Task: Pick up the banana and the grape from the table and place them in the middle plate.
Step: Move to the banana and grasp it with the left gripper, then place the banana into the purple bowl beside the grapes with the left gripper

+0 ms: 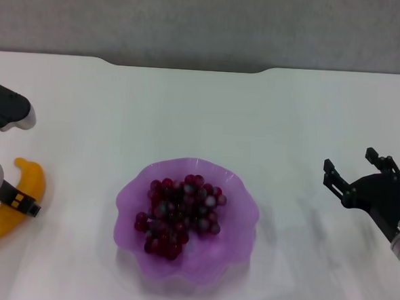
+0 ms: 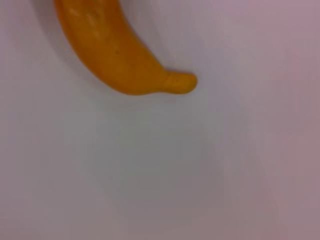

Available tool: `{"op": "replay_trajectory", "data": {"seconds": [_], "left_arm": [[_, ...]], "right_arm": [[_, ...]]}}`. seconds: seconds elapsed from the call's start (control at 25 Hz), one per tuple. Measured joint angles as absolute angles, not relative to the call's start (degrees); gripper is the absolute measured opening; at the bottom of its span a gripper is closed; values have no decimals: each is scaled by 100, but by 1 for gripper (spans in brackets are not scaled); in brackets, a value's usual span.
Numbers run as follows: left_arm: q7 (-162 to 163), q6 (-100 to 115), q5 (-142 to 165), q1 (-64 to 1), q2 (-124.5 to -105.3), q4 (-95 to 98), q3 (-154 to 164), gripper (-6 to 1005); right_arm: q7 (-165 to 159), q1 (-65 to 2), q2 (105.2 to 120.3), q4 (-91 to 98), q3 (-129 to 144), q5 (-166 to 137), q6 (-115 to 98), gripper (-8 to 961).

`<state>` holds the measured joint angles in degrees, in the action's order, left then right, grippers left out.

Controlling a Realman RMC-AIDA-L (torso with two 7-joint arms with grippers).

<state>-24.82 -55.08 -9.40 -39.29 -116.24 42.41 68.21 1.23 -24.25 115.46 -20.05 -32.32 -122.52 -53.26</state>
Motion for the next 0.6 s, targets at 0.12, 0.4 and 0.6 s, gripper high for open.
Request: {"op": "replay_trajectory", "data": {"seconds": [0.12,0.4,0.6], "left_arm": [[-2477,-5533,-940,-3929,-11627,4257,6850,652],[-2494,-5538,-987,-3929,-11628,4287,6822,508],[-2480,-5702,-1017,-3829,-11638,4670,6813,519]], "right_arm": [[123,-2426,11548,-2004,-3204,-12252,-5326,861],[124,-2424,11549,-1996,-3199,-12252,-5326,861],[126,-2416,11549,-1995,-3199,-12252,-5319,861]]}}
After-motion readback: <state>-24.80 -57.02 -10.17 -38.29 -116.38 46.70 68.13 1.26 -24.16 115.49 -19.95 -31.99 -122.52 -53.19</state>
